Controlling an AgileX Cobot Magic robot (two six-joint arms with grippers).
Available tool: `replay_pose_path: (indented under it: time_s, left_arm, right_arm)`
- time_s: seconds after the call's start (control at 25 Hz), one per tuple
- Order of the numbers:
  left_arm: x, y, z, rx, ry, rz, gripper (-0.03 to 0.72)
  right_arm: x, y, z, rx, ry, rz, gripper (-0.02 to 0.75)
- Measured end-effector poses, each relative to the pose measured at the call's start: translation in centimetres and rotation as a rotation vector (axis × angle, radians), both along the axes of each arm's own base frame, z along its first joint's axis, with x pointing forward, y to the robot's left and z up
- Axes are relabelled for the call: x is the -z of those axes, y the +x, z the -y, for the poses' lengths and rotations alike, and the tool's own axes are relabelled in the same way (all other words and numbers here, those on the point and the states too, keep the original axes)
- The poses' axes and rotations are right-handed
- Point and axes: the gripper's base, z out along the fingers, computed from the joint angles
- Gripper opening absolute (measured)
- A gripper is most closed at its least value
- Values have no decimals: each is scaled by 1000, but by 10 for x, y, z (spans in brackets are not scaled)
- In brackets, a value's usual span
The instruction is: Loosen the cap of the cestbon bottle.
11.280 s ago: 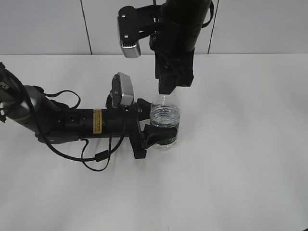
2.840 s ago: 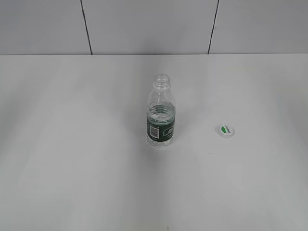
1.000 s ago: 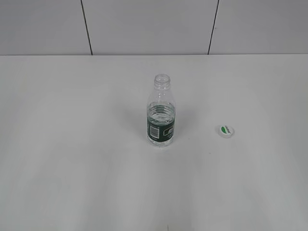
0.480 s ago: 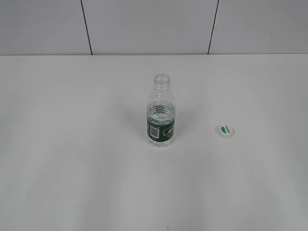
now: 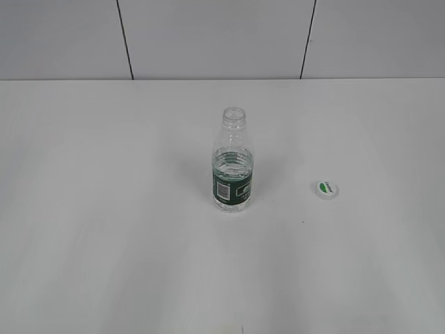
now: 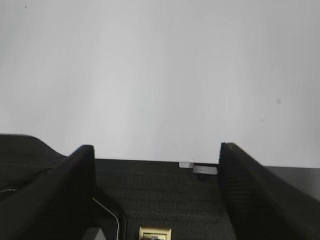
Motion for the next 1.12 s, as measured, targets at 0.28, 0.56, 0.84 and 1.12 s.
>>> replay_pose_path:
  time_s: [0.28, 0.56, 0.84, 1.12]
  left_arm:
    - [0, -20, -1, 0, -8, 122, 530]
    - [2, -20, -1, 0, -8, 123, 528]
    - [2, -20, -1, 2, -11, 122, 527]
    - [2, -20, 0, 5, -16, 122, 527]
  right_arm:
    - [-7, -29, -1, -1, -2, 190, 582]
    - [-8, -59, -2, -4, 1, 374, 582]
    - [-8, -61, -4, -22, 25, 389, 582]
    - [-8, -61, -4, -55, 37, 388, 582]
